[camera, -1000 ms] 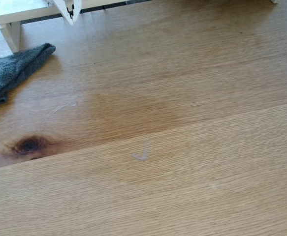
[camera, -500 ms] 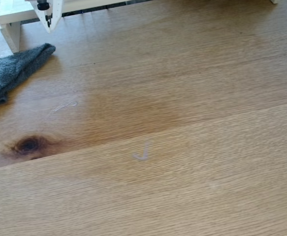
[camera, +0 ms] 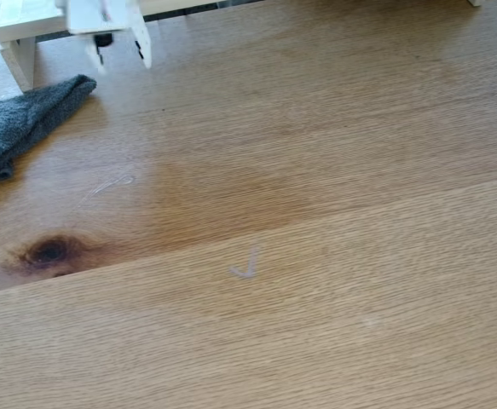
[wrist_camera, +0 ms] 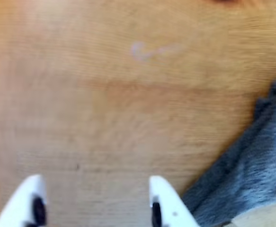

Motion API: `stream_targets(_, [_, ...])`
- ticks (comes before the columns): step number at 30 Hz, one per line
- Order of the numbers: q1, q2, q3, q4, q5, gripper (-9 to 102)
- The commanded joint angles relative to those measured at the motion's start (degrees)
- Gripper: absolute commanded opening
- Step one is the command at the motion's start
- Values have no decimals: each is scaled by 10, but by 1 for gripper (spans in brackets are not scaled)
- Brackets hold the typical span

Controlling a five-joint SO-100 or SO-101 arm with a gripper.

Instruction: Clean the area in front of the robot

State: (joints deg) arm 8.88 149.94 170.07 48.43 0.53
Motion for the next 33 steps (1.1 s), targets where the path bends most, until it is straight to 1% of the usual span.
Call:
stream_targets(1, [104, -159, -181, -47, 8, 28])
stream_targets(5, [236, -290, -287, -47, -4, 31])
stream_targets(9, [352, -432, -347, -43, -71, 33])
stream_targets(14, [442, -588, -357, -148, -188, 30])
stream_targets(16, [460, -633, -359, -183, -224, 28])
stream_targets(21, [477, -717, -361, -259, -277, 25])
stream_targets(26, [479, -770, -362, -300, -323, 5])
stream_targets(27, [476, -772, -362, -301, -324, 1])
stream_targets(28, [473, -772, -362, -300, -324, 0])
stream_targets(32, [442, -741, -356, -259, -312, 0])
stream_targets(33, [429, -724, -355, -238, -303, 0])
